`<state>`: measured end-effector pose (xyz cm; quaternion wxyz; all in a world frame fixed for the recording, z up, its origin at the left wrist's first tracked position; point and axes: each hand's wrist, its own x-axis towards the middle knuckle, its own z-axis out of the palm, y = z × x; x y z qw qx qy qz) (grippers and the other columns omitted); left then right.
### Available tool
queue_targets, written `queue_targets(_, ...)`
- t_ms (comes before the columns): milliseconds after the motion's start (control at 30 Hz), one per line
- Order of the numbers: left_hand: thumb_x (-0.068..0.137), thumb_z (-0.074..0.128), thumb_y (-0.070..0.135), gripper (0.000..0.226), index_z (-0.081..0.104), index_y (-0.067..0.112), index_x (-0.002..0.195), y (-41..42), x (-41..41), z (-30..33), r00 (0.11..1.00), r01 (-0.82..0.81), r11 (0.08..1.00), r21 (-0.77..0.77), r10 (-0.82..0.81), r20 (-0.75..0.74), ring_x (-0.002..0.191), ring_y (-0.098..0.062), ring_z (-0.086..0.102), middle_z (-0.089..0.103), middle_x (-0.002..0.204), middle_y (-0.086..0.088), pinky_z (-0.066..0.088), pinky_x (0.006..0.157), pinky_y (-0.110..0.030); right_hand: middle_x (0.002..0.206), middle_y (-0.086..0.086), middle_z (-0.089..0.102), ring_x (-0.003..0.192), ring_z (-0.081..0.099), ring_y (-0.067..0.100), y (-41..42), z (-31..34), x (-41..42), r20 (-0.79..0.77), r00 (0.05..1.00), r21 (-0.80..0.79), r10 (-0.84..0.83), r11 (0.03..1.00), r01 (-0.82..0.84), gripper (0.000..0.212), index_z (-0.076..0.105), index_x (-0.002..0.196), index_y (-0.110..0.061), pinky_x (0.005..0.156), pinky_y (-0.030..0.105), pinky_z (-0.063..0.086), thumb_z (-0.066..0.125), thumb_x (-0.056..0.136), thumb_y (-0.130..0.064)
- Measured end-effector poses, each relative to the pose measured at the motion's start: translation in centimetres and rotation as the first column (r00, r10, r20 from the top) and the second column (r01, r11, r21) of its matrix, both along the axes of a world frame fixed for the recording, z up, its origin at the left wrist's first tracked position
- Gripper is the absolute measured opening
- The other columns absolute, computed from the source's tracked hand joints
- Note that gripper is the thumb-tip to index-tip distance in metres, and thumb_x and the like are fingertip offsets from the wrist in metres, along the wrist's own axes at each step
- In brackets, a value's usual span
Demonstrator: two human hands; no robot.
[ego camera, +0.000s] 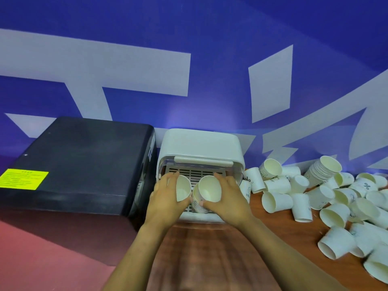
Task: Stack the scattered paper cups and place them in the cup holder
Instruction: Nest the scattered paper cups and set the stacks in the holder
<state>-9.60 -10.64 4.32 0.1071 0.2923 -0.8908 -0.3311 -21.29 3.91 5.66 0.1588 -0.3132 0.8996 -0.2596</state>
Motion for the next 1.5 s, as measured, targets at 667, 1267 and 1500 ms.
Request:
queue_targets(667,0.084,0.065,0.028,0.062,0.038,0.029,0.139,9.7,1.8,-1.8,0.978,0.211,0.968,0.136,-0.208,-0.032,0.132,-0.01,0.035,0.035,0.142,0.01,0.033,0.105,-0.024,0.134,-0.003,0.047,0.12,0.048,0.012,10.7,-0.2,1.2,0.167,0.986,0.112,-0.016,0.994,-0.003,0.053,0.048,0.134,-0.022,0.1,0.022,0.038,0.066,0.085,-0.034)
queue_targets(1267,0.087,0.06,0.031,0.034,0.054,0.03,0.121,21.0,-5.5,-1.8,0.947,0.297,0.949,0.105,-0.307,0.094,0.104,-0.006,0.056,0.059,0.111,0.014,0.044,0.088,-0.023,0.102,-0.01,0.061,0.095,0.058,0.007,26.5,-1.6,-4.5,0.246,0.952,0.165,-0.182,0.976,0.144,0.034,0.058,0.118,-0.026,0.086,0.024,0.046,0.063,0.086,-0.039)
queue_targets(1500,0.089,0.058,0.034,0.046,0.045,0.03,0.132,25.8,-11.2,-1.1,0.946,0.29,0.955,0.062,-0.296,0.134,0.116,-0.01,0.052,0.054,0.127,0.008,0.043,0.095,-0.025,0.124,-0.004,0.056,0.113,0.052,0.012,30.2,-1.2,-12.5,0.207,0.96,0.094,-0.188,0.981,0.172,0.049,0.048,0.133,-0.023,0.086,0.021,0.036,0.062,0.086,-0.032)
